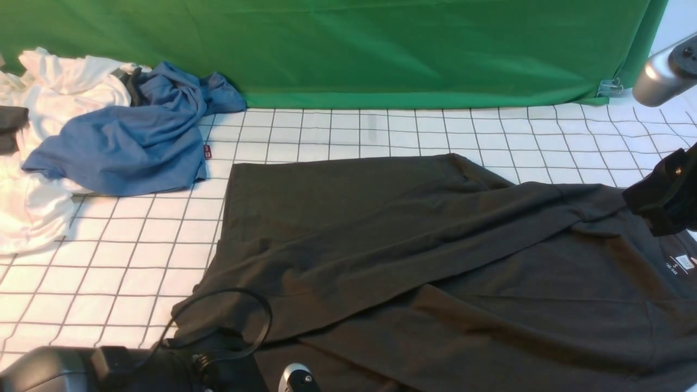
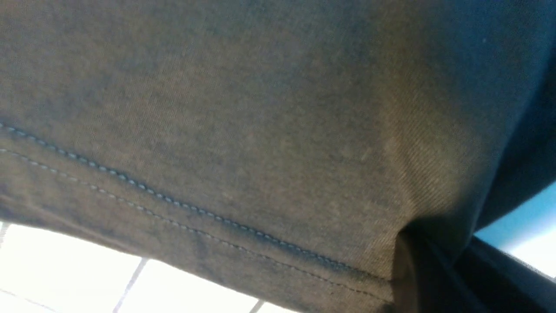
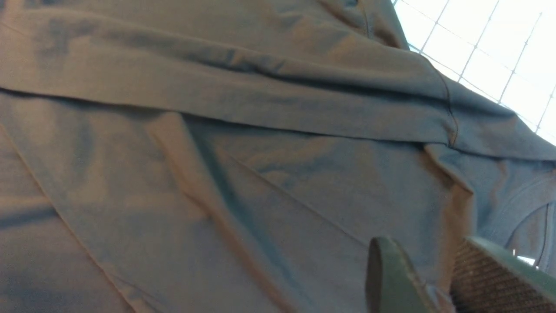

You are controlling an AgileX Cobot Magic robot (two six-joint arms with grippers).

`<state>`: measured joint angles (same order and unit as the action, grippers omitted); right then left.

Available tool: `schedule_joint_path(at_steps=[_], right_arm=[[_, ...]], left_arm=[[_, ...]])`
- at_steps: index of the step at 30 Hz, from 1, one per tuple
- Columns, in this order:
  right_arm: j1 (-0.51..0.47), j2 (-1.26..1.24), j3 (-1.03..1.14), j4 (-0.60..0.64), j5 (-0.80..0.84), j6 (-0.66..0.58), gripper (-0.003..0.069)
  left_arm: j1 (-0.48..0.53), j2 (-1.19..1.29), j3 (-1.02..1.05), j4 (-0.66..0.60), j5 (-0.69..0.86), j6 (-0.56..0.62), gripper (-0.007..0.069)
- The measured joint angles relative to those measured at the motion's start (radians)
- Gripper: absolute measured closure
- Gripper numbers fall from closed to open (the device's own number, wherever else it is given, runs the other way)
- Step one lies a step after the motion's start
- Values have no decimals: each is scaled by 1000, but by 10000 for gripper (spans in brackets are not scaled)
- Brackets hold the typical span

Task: Fold a long-sleeved shirt over a white checkered tablecloth.
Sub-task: 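Grasp the near edge of the shirt at its hem and shoulder corners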

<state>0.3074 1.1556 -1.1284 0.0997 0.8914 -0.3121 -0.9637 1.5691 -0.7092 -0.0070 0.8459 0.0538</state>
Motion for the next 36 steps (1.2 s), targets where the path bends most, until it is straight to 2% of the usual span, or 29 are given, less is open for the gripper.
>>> schedule_joint_path(at_steps=[5, 10, 14, 18, 20, 24, 27, 30, 32, 36], right_arm=[[0, 0, 0, -1, 0, 0, 406], [7, 0, 0, -1, 23, -8, 406], [52, 0, 0, -4, 84, -27, 406], [140, 0, 0, -32, 196, -44, 384], [185, 0, 1, -74, 241, -31, 328], [230, -2, 68, -200, 275, 38, 118], [232, -2, 176, -272, 235, 80, 53], [232, -2, 287, -284, 126, 90, 74], [234, 23, 376, -283, 12, 91, 120], [234, 94, 399, -284, -66, 91, 137]], left_arm=[[1, -58, -83, 73, 122, 0, 656], [25, -193, -132, 225, 234, 21, 655], [150, -280, -133, 270, 324, 67, 655], [343, -356, -121, 168, 339, 199, 655], [396, -373, -101, 126, 342, 259, 655], [446, -380, -73, 102, 339, 312, 655], [450, -380, -70, 93, 310, 323, 655], [452, -380, -69, 81, 270, 328, 653], [453, -380, -67, 79, 228, 338, 653], [453, -380, -62, 80, 215, 350, 653]])
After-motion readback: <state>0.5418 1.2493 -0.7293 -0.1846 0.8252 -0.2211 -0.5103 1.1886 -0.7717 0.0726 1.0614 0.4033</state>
